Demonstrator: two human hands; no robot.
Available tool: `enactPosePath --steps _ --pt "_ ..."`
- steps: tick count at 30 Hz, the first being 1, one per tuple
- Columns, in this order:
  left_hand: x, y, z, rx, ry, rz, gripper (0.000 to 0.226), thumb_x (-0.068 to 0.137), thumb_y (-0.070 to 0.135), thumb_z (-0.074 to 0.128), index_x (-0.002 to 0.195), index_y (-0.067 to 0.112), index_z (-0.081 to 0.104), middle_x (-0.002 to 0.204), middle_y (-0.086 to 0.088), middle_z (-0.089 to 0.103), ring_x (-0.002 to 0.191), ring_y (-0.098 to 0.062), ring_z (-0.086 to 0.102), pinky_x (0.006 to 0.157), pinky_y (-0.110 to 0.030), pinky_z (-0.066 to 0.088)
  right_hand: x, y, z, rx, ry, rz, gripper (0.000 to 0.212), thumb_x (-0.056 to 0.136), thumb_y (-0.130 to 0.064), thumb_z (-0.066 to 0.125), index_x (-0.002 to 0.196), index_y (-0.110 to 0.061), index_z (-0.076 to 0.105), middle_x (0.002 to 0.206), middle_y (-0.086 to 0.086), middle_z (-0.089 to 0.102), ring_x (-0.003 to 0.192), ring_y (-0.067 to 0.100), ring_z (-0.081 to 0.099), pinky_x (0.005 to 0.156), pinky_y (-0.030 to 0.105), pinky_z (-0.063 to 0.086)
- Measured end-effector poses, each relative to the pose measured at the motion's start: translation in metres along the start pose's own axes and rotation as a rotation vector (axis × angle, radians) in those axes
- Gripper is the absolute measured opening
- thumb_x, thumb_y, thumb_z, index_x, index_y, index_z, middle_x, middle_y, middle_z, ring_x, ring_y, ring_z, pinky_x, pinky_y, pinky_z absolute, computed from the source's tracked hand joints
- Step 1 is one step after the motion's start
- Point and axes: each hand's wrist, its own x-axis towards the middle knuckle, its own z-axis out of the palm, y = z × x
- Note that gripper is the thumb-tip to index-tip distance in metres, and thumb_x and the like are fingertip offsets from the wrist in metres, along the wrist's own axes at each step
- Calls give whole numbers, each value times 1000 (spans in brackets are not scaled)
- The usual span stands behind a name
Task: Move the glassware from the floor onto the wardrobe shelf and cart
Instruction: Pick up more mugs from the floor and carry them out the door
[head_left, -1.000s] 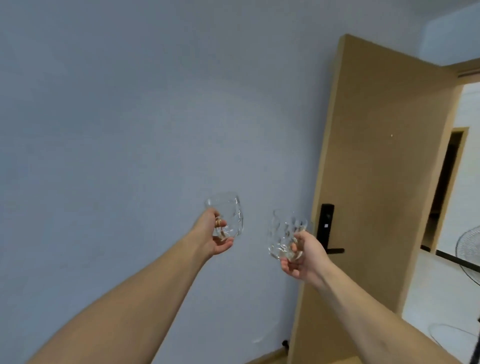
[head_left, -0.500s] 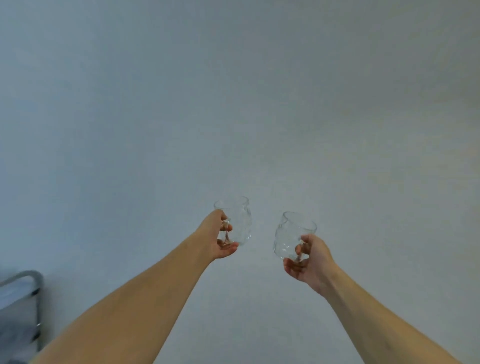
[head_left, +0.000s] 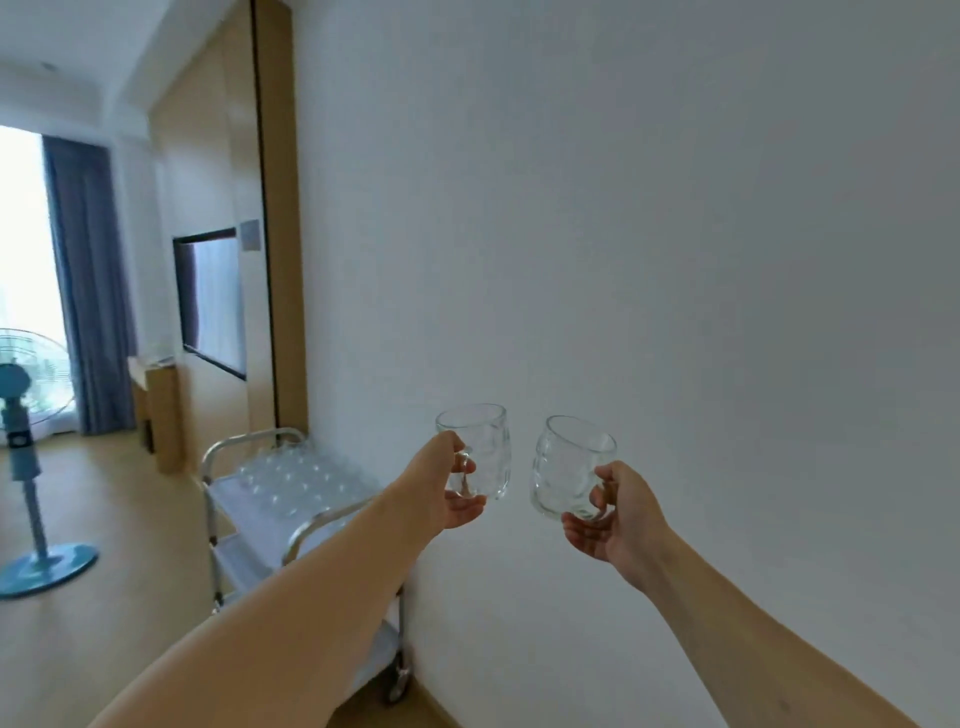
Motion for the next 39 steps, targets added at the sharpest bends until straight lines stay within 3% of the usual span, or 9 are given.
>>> enactPosePath --steps 5,12,15,19,21,27,36,39 --pt "58 24 -57 -59 166 17 20 89 26 54 84 7 56 114 -29 59 88 -38 62 85 -41 56 79 7 78 -76 -175 58 36 88 -30 53 59 -12 44 79 23 63 76 35 62 78 42 57" --pt "125 51 -132 -110 421 -1 24 92 28 53 91 5 59 107 -28 59 89 -37 63 79 -42 57 182 23 177 -162 -349 171 36 88 -32 53 59 -12 45 80 23 63 78 33 62 78 43 56" --pt "142 51 -163 -122 530 -2 23 93 28 53 91 5 58 102 -26 59 84 -35 62 75 -41 56 216 50 215 -223 -409 228 37 89 -33 51 59 -12 46 79 23 64 75 32 62 74 41 56" --pt "158 42 -215 -161 636 -49 23 93 27 50 86 6 57 100 -25 58 87 -36 62 82 -41 56 242 103 266 -287 -464 334 36 89 -33 50 60 -13 47 76 21 61 70 31 60 60 34 55" --pt "169 38 -245 -170 677 -69 23 91 26 49 85 6 58 102 -26 58 87 -36 62 85 -42 56 248 130 290 -307 -487 377 35 89 -35 51 63 -13 48 78 21 62 70 31 60 60 34 56" --pt "222 38 -337 -193 679 -101 23 90 26 49 88 6 59 106 -27 57 87 -36 61 88 -43 56 264 200 372 -326 -486 432 36 93 -37 51 66 -13 49 85 23 62 74 31 59 63 36 56" --pt "301 68 -469 -16 541 -226 26 92 32 51 85 9 59 98 -22 59 79 -30 61 71 -36 56 280 269 506 -207 -325 464 34 95 -32 50 66 -14 47 73 15 58 57 25 53 56 33 51" --pt "324 78 -503 30 514 -283 28 95 34 51 82 10 57 92 -20 58 74 -28 59 71 -36 54 285 289 539 -173 -278 497 30 94 -32 51 72 -11 48 80 19 59 59 25 52 54 33 51"
